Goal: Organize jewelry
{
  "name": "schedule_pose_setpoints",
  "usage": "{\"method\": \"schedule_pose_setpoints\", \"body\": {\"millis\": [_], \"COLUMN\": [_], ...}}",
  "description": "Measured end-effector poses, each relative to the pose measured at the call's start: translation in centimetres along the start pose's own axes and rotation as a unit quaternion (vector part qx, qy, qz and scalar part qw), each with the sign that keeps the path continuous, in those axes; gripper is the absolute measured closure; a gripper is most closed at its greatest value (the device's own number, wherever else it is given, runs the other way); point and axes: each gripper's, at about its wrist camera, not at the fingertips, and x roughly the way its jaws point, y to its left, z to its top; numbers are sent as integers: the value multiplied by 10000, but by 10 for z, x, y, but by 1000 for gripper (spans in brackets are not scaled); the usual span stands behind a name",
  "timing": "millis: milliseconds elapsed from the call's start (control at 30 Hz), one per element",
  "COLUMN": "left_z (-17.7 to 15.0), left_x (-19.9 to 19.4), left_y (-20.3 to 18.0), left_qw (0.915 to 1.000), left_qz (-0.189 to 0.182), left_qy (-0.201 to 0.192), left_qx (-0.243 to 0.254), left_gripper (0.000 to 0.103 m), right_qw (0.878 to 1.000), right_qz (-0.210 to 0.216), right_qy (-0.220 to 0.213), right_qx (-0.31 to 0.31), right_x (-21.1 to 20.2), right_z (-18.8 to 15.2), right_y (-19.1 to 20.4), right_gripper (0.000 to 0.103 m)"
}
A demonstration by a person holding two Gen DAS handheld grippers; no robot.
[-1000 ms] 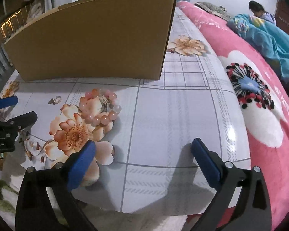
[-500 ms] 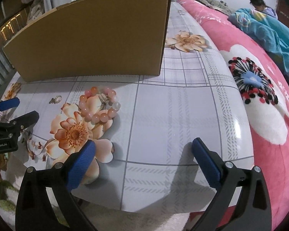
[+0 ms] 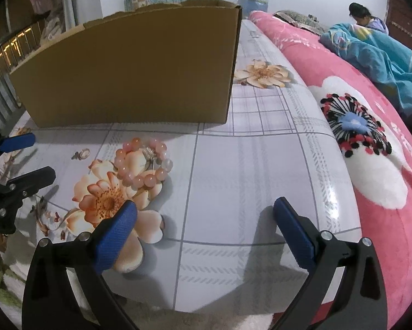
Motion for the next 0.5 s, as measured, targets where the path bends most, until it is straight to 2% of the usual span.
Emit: {"method": "schedule_pose_setpoints", "body": {"millis": [33,100,133,233,367,500], "left_z": [2,7,11,16,18,18], "left_x": [0,2,3,7,21,26], "left_y": [-4,-10,-13,-20,-24,-26], "left_qw": [9999,9995,9992,9982,9973,9968], "left_qz": [-57,-161,-224,-408,-450,-370], "left_qy": [-33,-48,-46,38,251,298], "left_qx": [100,259,328,430,521,649], "left_gripper": [29,37,44,55,73,80], "right_qw": [10000,9999,9998,9994,9992,9991], "right_qz": [34,114,148,220,228,254], "right_qy": [-16,-83,-115,-203,-276,-320], "right_qx": [14,72,107,178,152,133], "right_x": [0,0,0,1,2,3], "right_z": [1,2,2,3,3,3], "right_y": [-2,-4,-5,-8,-8,-9], "right_gripper": [6,6,6,6,6,6]}}
